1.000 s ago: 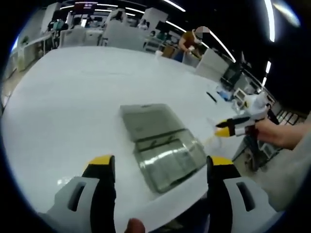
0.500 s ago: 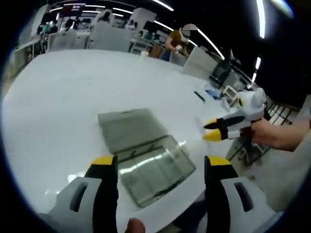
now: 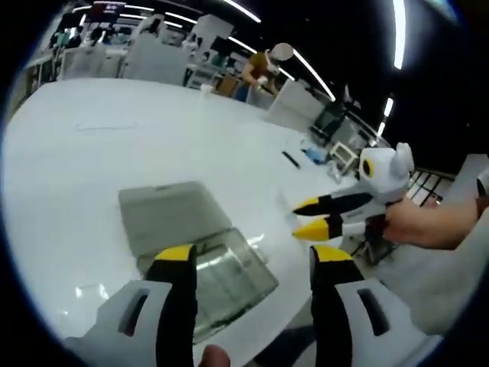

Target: Insert the divider into the dual guide fixture by aligning both edges with the guide slots and pushing it downward to the bottom, including one-sided entry, uneven engagement, binding, and posture correction.

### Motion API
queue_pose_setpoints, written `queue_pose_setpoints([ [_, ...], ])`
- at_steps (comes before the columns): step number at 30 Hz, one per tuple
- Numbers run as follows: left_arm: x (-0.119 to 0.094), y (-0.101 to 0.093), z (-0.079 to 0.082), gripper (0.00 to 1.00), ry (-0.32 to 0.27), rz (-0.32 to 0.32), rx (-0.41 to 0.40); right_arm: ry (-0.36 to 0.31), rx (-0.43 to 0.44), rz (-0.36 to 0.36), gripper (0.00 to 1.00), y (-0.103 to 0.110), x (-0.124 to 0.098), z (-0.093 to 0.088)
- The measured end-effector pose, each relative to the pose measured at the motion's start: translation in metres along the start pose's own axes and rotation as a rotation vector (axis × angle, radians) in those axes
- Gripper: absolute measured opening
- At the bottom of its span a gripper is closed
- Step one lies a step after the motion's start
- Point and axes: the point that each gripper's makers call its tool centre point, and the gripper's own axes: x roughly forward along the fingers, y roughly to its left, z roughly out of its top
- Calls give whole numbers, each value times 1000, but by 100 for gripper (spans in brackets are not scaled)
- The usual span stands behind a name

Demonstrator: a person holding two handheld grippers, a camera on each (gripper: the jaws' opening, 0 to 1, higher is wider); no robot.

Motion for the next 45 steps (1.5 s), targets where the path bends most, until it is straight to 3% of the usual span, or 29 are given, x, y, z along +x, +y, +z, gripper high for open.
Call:
queue_pose_setpoints([
  [17, 12, -22, 9, 37, -38, -84, -53, -49, -43, 63, 27, 34, -5, 23],
  [45, 10, -26, 21, 11, -139, -115, -193, -98, -63, 117, 27, 61, -6, 42],
])
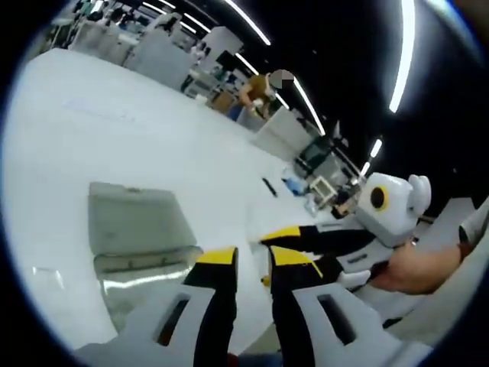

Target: Insert the divider into the dual guide fixture by aligning both edges with the guide slots and pushing it downward to the bottom, including one-sided entry, uneven engagement, binding, and posture correction.

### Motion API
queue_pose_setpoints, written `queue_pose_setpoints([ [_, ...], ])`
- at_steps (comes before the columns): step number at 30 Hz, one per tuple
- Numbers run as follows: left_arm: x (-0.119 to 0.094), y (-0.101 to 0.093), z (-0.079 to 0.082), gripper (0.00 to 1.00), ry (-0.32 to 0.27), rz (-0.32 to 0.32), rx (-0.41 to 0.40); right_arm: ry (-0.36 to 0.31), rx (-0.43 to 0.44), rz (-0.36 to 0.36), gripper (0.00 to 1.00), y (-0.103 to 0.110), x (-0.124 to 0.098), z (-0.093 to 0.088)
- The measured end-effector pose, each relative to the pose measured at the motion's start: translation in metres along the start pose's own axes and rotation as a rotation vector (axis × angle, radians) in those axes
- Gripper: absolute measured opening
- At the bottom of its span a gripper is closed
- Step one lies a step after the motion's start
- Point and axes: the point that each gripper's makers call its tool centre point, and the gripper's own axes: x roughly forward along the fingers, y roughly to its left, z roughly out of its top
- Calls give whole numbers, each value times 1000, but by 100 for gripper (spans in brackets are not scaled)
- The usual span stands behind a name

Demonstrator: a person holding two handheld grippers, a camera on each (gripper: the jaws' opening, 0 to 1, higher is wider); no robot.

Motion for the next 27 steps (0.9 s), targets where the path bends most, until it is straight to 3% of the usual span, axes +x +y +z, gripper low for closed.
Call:
queue_pose_setpoints([
  [17, -2, 2, 4, 0, -43, 4, -45, -15, 11, 3, 27, 3, 0, 5],
  [27, -2, 1, 3, 0, -46, -3, -83, -15, 11, 3, 27, 5, 1, 6],
])
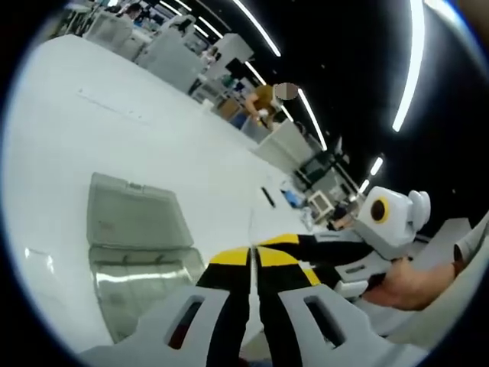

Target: Insert the divider into the dual guide fixture by aligning both edges with the guide slots and pushing it downward to the bottom, including one-sided entry, uneven engagement, binding, and posture correction.

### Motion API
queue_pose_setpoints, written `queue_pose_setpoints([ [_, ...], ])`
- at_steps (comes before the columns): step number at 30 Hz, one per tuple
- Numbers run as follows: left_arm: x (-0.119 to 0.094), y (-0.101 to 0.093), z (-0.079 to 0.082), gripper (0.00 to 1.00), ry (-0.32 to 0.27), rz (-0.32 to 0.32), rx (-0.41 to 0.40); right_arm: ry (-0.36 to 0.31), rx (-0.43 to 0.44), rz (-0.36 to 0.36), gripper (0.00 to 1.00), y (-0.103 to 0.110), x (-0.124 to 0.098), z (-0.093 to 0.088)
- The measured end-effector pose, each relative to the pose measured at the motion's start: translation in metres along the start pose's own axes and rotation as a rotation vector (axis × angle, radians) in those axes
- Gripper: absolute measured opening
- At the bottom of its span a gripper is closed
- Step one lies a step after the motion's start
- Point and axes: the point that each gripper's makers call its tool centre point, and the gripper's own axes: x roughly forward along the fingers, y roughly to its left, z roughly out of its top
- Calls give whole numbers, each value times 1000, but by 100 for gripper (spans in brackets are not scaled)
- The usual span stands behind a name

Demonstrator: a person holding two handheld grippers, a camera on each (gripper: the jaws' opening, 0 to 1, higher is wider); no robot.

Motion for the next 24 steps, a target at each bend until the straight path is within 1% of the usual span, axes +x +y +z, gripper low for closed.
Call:
queue_pose_setpoints([
  [2, 0, 0, 0, 0, 0, -1, -18, 1, -1, -1, 27, 0, 0, 0],
  [5, 1, 0, 0, 0, -4, -5, -18, 1, -1, -3, 27, -1, 0, 0],
  [6, 1, -1, 0, 0, -6, -10, -37, 1, -1, -3, 27, -1, 0, 0],
  [14, 1, 2, 1, 0, -8, -15, -75, 2, 1, -3, 27, -1, 1, 1],
  [24, 2, 2, 1, 0, -2, -26, -68, -3, 11, 2, 28, -2, 3, 1],
])
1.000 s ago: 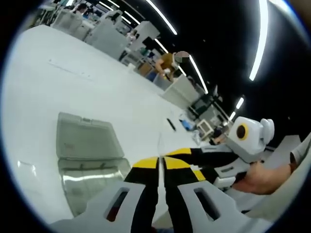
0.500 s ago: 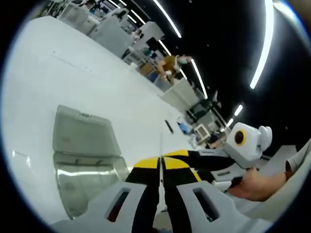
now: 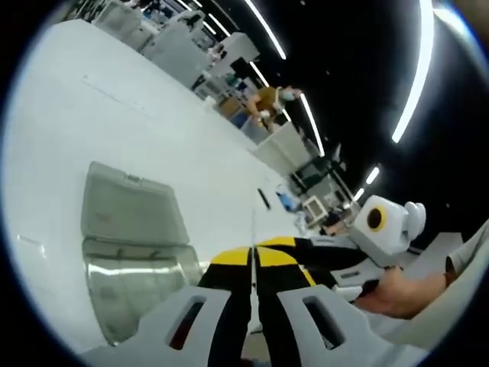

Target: Insert the divider into the dual guide fixture by aligning both edges with the guide slots and pushing it downward to the bottom, including one-sided entry, uneven engagement, binding, and posture correction.

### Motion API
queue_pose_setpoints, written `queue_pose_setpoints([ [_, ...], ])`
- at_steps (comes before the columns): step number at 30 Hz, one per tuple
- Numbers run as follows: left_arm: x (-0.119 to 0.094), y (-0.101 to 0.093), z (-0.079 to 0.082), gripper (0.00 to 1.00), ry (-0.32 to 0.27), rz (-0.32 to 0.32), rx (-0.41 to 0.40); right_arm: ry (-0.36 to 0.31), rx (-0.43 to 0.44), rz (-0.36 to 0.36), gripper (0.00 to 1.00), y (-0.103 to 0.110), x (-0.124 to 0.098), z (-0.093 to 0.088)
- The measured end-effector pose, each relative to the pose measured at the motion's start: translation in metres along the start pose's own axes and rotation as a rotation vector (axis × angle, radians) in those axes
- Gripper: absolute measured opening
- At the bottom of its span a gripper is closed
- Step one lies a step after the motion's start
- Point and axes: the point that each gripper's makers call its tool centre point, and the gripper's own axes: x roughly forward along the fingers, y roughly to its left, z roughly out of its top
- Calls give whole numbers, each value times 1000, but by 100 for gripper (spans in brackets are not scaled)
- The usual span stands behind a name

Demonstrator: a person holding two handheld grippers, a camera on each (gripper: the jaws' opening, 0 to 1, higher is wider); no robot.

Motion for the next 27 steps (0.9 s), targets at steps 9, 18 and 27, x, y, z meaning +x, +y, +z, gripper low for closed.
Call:
queue_pose_setpoints([
  [9, 1, -1, 0, 0, -2, -11, -13, -5, -8, 3, 29, -1, -1, 1],
  [18, 2, -2, -1, 0, 0, -21, -9, -6, -6, 12, 33, -2, -2, 1],
  [27, 2, -1, 2, 0, -1, -25, 3, 3, 7, 43, 34, -3, -3, -1],
])
